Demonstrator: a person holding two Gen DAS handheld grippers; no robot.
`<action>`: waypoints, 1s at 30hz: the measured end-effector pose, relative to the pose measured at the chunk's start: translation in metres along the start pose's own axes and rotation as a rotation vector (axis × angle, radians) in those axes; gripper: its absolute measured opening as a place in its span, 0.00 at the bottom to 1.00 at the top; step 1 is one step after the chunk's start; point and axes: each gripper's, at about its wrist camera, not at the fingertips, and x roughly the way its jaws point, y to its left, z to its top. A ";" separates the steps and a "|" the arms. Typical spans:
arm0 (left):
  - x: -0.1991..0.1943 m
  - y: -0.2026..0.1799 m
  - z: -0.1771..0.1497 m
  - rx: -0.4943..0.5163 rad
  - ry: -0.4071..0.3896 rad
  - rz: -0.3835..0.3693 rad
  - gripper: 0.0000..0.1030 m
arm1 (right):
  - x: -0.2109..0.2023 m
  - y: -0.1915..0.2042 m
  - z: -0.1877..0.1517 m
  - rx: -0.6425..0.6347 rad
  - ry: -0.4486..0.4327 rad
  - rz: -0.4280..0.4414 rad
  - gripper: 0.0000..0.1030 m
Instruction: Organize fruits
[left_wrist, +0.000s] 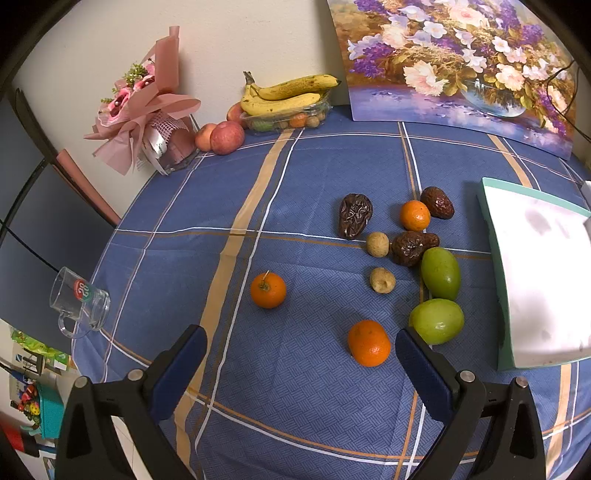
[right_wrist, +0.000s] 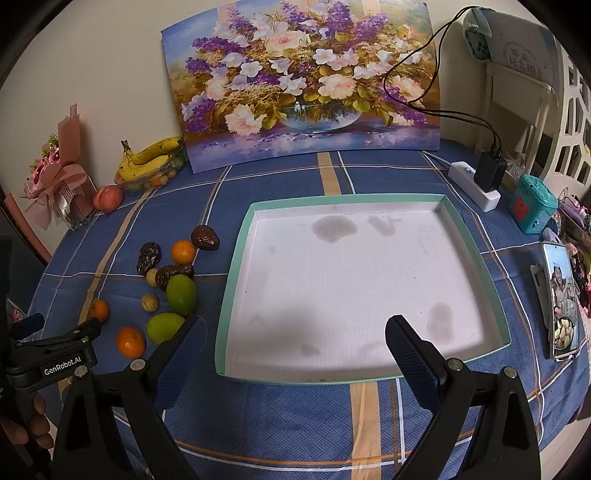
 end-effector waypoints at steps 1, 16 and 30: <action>0.000 0.000 0.000 0.000 0.000 0.000 1.00 | 0.000 0.000 0.000 0.000 0.000 0.001 0.95; 0.000 -0.001 0.000 0.000 0.000 0.001 1.00 | 0.000 0.000 0.001 0.001 0.001 0.001 0.95; 0.000 0.002 0.001 -0.015 -0.005 -0.002 1.00 | 0.003 0.000 -0.001 -0.002 0.006 -0.014 0.95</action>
